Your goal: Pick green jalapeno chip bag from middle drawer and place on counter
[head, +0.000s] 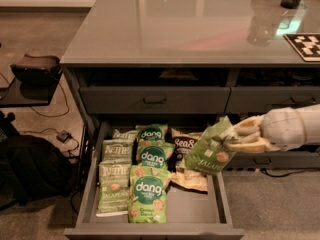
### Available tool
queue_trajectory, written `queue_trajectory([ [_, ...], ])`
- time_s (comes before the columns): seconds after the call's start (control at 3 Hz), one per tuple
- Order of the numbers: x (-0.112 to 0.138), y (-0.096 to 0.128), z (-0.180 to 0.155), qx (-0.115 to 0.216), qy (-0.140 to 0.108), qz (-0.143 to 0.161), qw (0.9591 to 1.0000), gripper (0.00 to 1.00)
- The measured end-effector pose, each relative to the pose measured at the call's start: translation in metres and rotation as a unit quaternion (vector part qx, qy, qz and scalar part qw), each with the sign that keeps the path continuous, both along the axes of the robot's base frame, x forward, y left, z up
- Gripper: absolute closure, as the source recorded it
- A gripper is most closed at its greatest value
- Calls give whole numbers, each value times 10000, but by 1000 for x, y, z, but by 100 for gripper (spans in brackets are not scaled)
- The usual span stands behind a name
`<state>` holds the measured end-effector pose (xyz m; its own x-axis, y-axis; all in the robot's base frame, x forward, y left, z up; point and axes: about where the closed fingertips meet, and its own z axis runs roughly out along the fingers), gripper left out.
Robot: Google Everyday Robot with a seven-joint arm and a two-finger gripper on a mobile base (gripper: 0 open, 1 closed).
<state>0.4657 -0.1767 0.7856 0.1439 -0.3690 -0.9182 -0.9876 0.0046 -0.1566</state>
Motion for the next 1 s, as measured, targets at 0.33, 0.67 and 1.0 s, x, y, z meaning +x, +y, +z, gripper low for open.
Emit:
queue_trajectory([
  [0.33, -7, -13, 50, 202, -454, -80, 9987, 100],
  [0.67, 4, -18, 93, 474, -694, -211, 9962, 100],
  [1.0, 20, -16, 121, 734, -869, -361, 9928, 100],
])
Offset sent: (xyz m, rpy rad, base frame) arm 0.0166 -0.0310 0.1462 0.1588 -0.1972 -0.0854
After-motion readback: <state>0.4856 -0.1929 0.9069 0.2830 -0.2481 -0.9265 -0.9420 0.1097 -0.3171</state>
